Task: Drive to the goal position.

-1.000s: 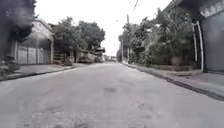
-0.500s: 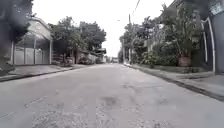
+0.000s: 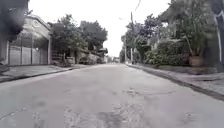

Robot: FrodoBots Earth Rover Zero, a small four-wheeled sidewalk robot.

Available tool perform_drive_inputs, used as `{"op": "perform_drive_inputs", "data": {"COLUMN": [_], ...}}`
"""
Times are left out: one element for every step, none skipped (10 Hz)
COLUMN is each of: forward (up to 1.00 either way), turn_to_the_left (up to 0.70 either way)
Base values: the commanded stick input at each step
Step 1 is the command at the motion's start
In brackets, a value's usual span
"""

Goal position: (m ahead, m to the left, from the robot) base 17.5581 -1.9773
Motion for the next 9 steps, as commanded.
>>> {"op": "perform_drive_inputs", "data": {"forward": [1.00,1.00,1.00,1.00,1.00,1.00,1.00,1.00,1.00], "turn_to_the_left": [0.00,0.00,0.00,0.00,0.00,0.00,0.00,0.00,0.00]}}
